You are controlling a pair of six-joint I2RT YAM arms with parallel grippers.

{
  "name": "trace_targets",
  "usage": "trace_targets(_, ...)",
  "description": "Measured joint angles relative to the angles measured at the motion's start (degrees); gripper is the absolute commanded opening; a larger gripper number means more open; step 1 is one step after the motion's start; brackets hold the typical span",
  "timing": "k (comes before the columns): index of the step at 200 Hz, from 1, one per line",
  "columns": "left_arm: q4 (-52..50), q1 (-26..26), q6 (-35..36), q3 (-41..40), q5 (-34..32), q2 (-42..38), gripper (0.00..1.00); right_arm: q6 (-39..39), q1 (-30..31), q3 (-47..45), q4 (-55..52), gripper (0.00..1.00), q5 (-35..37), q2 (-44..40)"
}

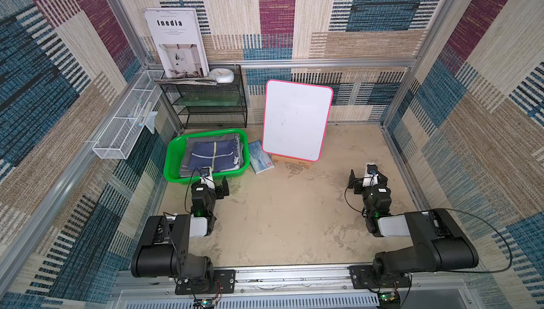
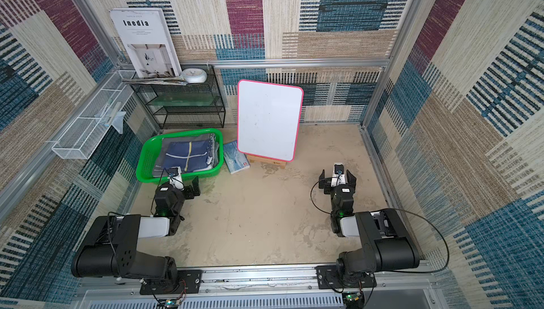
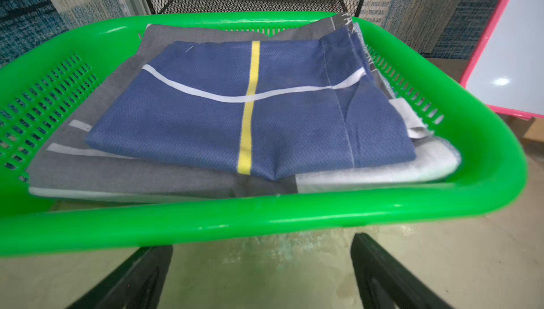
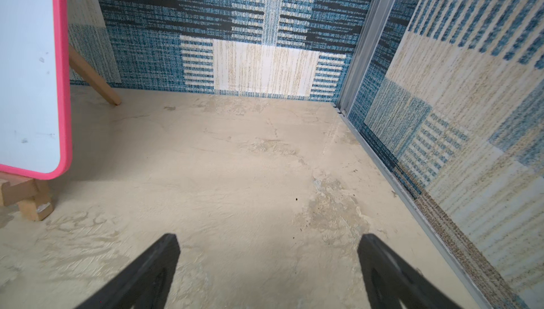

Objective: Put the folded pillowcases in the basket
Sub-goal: Reset both arms

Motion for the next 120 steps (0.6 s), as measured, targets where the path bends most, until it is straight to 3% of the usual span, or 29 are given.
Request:
trace_targets(41, -2.43, 1.99, -1.7, 2.78, 3.1, 1.86, 0.99, 2.67, -2.97, 1.36, 1.51, 1.0, -1.2, 4.57)
trace_targets(120, -5.68, 2.21, -2.29, 4.76, 4.11, 2.12, 0.99, 4.48, -3.39, 2.21, 1.27, 1.0, -1.4, 4.66)
